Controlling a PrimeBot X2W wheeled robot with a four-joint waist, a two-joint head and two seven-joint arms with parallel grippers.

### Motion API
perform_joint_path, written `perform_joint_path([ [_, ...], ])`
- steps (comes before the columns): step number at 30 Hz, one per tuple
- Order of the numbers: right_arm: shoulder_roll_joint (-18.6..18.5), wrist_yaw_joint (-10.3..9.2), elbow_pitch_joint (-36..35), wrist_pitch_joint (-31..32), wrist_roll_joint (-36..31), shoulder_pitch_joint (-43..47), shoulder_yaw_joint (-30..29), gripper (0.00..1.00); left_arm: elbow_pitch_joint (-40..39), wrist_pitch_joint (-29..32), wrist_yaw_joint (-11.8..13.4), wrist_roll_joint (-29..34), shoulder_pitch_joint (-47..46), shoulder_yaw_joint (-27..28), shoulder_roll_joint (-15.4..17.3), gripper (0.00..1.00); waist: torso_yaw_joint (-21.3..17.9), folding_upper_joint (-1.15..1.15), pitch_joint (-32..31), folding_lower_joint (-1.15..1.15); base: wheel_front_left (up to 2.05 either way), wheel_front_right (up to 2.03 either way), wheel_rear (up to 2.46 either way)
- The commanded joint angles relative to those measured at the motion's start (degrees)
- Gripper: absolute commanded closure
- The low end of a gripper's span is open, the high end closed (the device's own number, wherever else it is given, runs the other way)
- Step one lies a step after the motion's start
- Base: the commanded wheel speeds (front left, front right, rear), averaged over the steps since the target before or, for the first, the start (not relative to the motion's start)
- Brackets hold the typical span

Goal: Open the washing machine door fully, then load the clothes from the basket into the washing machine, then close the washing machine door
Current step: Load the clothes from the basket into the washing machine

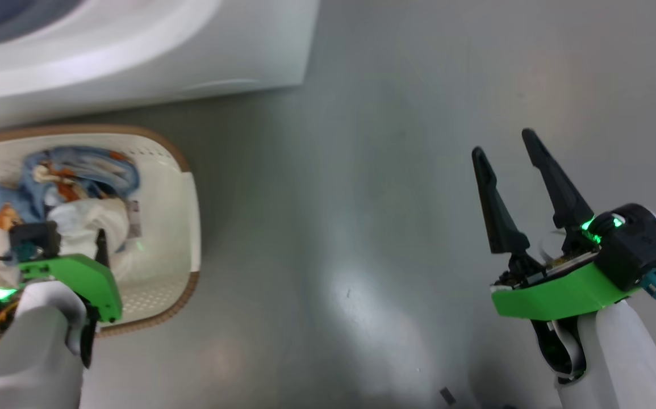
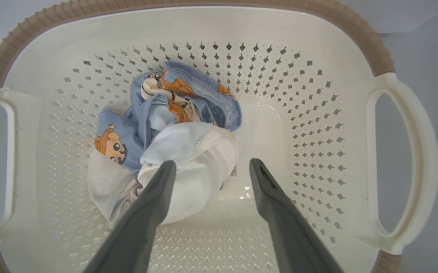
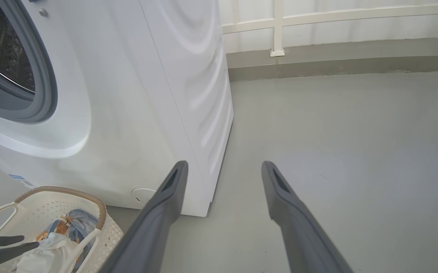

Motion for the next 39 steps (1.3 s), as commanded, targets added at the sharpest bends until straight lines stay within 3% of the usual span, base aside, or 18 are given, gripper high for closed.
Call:
perform_joint_path([
  [1,0.23,0.35,-1.45,-0.66,0.32,0.50,1.72,0.00,0.76,0.09,-0.12,0.37,-0.39,1.24,2.60,0.00,-3.35,0.00,4.17,-0.01,0.00,0.00,0.00],
  [15,0.83,0.35,-2.77,-0.67,1.31,-2.03,4.05,0.00,6.36,2.24,2.16,1.54,-7.11,0.07,7.03,0.00,-6.67,0.00,12.70,-0.01,0.00,0.00,0.00],
  [25,1.50,0.35,-3.43,-0.67,2.12,-2.60,4.54,0.00,7.44,3.53,5.83,1.13,-10.30,0.55,10.23,0.02,-9.00,0.00,17.10,-0.01,0.00,0.00,0.00],
  [27,1.61,0.35,-3.41,-0.67,2.18,-2.64,4.55,0.00,7.57,4.08,5.81,1.12,-10.29,0.35,10.42,0.60,-9.08,0.00,17.31,-0.01,0.00,0.00,0.00],
  [28,1.61,0.35,-3.41,-0.67,2.18,-2.64,4.55,0.00,7.57,4.08,5.81,1.12,-10.29,0.35,10.42,0.60,-9.08,0.00,17.31,-0.01,0.00,0.00,0.00],
  [29,1.65,0.35,-3.38,-0.67,2.19,-2.70,4.55,0.00,7.60,3.88,5.90,0.95,-10.34,0.46,10.48,1.00,-9.07,0.00,17.41,-0.01,0.00,0.00,0.00],
  [39,1.60,0.35,-3.19,-0.68,1.85,-3.33,4.35,0.00,7.77,1.45,6.26,1.29,-10.05,-0.68,9.97,1.00,-8.03,0.00,17.02,-0.01,0.00,0.00,0.00],
])
